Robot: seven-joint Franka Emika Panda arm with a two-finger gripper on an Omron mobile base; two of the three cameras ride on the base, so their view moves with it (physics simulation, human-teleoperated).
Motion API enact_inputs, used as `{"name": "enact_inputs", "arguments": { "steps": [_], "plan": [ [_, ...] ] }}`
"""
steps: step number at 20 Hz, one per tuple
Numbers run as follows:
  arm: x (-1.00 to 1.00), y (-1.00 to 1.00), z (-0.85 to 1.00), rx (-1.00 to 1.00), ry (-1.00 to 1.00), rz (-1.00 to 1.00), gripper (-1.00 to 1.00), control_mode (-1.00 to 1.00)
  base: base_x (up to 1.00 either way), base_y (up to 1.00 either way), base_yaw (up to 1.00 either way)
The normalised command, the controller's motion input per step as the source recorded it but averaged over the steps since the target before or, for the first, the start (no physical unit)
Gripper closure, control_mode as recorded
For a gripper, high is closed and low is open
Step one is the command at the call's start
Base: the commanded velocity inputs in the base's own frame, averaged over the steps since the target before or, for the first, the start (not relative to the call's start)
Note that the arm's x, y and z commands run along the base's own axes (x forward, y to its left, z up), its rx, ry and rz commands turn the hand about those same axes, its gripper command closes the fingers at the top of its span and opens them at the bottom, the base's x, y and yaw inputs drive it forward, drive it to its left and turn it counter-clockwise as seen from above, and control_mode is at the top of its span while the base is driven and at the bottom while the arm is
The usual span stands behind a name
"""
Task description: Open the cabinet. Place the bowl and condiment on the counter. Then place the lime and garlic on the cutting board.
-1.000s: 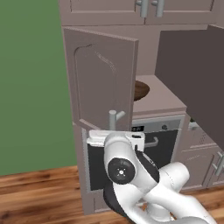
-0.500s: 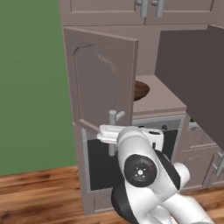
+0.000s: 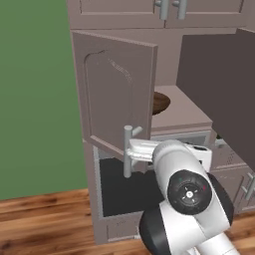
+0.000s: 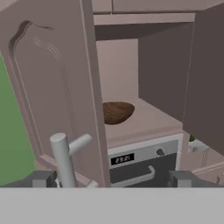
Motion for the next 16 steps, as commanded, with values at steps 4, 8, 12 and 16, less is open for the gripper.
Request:
{"name": "enact_inputs", "arguments": {
  "steps": [4,8,12,16],
  "plan": [
    [-0.21,-0.35,0.00,0.05,-0.03,0.07,-1.00,-1.00,0.00,0.00,0.00],
    [-0.06,-0.38,0.00,0.07,-0.02,0.09,-1.00,-1.00,0.00,0.00,0.00],
    [0.00,-0.41,0.00,0.08,0.00,0.12,-1.00,-1.00,0.00,0.00,0.00],
    [0.00,-0.42,0.00,0.06,-0.01,0.14,-1.00,-1.00,0.00,0.00,0.00]
  ]
}}
